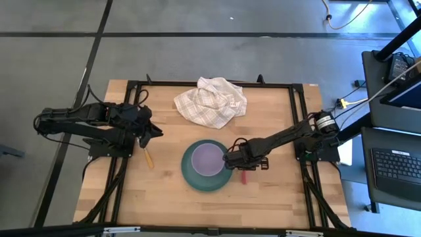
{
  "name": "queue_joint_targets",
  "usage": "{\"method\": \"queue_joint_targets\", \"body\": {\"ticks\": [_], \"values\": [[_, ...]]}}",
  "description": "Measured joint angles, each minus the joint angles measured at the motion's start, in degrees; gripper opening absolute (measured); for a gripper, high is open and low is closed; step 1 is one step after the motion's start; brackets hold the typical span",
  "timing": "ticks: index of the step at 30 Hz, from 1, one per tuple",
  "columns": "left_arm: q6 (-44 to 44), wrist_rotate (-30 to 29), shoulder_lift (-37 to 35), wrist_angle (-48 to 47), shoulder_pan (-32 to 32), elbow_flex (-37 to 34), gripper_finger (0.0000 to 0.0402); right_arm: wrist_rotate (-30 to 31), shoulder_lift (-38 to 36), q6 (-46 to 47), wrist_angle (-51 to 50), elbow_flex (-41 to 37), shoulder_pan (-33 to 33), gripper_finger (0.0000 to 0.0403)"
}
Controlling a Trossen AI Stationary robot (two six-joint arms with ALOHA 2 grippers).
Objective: Set table place
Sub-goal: Put the red fork on the right of the light blue plate on the table, then put the yellow spoon on the purple bowl
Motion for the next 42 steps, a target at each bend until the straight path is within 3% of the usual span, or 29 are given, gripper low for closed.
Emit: {"method": "queue_joint_targets", "body": {"ticks": [10, 20, 32, 42], "values": [[-0.1, -1.1, 0.0, 0.0, 0.0, 0.0, 0.0086, -1.2, 3.5, -0.4, 3.5, 0.0, 0.0, 0.0052], [-0.5, -1.1, 0.0, 0.0, 0.0, 0.0, 0.0086, -0.9, 3.5, -0.6, 3.1, 0.0, 0.0, 0.011], [-0.5, -1.1, 0.0, 0.0, 0.0, 0.0, 0.0086, -2.8, 3.5, -3.4, 2.4, 2.8, 0.0, 0.0116], [-0.6, -1.1, 0.0, 0.0, 0.0, 0.0, 0.0086, -5.5, 3.6, -8.3, -14.7, 14.3, -0.7, 0.0117]]}}
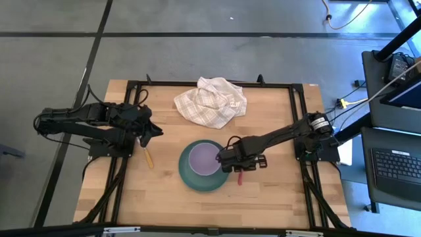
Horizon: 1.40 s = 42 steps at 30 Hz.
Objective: Set table place
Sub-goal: Put the yellow spoon on the purple bowl
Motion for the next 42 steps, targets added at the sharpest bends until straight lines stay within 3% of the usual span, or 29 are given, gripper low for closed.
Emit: {"method": "queue_joint_targets", "body": {"ticks": [6, 10, 14, 18, 28, 36, 42], "values": [[-11.0, 0.0, 0.0, -1.5, 0.0, 0.0, 0.0086, 4.5, 0.0, -5.1, -7.4, 11.8, -1.8, 0.0117], [-21.2, 0.4, 0.0, -7.2, 0.0, 0.0, 0.0086, 16.3, 0.0, -10.1, -7.8, 20.3, -3.0, 0.0117], [-29.9, 3.8, 0.1, -18.3, 0.0, 0.0, 0.0086, 29.1, 0.0, -21.0, -6.1, 28.0, -4.4, 0.0117], [-39.5, 5.1, 0.4, -27.6, 0.0, 0.0, 0.0086, 36.3, 0.0, -32.7, -3.8, 34.2, -5.9, 0.0117], [-50.8, 5.0, 1.9, -27.5, 0.0, 0.0, 0.0086, 36.8, 0.0, -57.9, -1.8, 41.9, -8.9, 0.0117], [-57.5, 5.1, 9.0, -25.0, -2.0, -3.5, 0.0086, 36.7, 0.0, -71.8, -1.9, 43.6, -13.0, 0.0117], [-69.0, 6.1, 12.7, -22.2, -6.3, -4.5, 0.0086, 36.7, 0.0, -79.5, -2.0, 43.6, -18.0, 0.0117]]}}
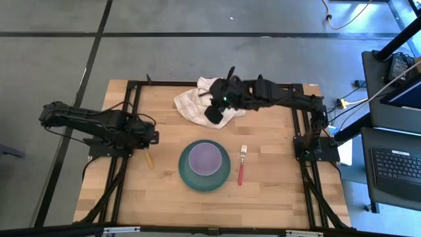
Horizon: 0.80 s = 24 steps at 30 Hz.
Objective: Set table place
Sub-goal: Put the yellow spoon on the purple bowl
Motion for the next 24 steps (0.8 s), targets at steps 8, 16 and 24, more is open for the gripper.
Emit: {"method": "queue_joint_targets", "body": {"ticks": [8, 16, 24], "values": [[-15.7, -1.8, 4.2, 0.4, -3.5, 0.0, 0.0086, 0.0, 0.0, -7.3, -0.5, 0.0, -7.9, 0.0117], [-24.1, -1.6, 11.6, 1.1, -4.8, 0.0, 0.0086, -8.0, 0.0, -16.8, -1.7, 0.0, -13.6, 0.0117], [-27.3, 2.2, 18.4, 1.0, -6.3, 0.0, 0.0086, -17.6, 0.0, -25.8, -8.0, -0.6, -16.1, 0.0117]]}}
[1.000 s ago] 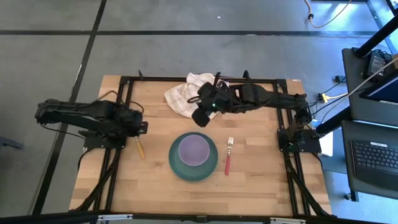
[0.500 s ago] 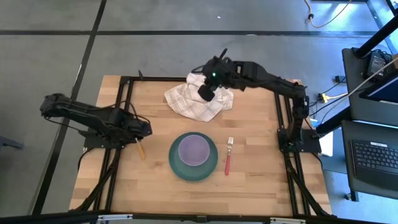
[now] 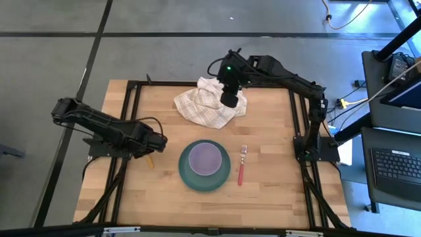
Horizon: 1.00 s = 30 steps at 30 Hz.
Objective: Set table place
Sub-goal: Put the yellow spoon on the purple bowl
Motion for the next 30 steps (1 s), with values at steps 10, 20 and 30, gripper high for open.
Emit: {"method": "queue_joint_targets", "body": {"ticks": [10, 20, 30], "values": [[-0.4, -5.8, 5.3, 3.0, 0.4, -1.7, 0.0086, 0.0, 0.3, -2.3, 0.2, 0.0, -2.1, 0.0117], [-0.7, -5.0, 4.7, 13.8, 0.5, -9.7, 0.0086, 0.1, 0.3, -2.1, 1.4, 0.0, -3.2, 0.0117], [-0.2, -5.0, 4.7, 14.4, 0.5, -10.7, 0.0086, 0.1, 0.3, -1.7, 3.1, 0.0, -3.2, 0.0117]]}}
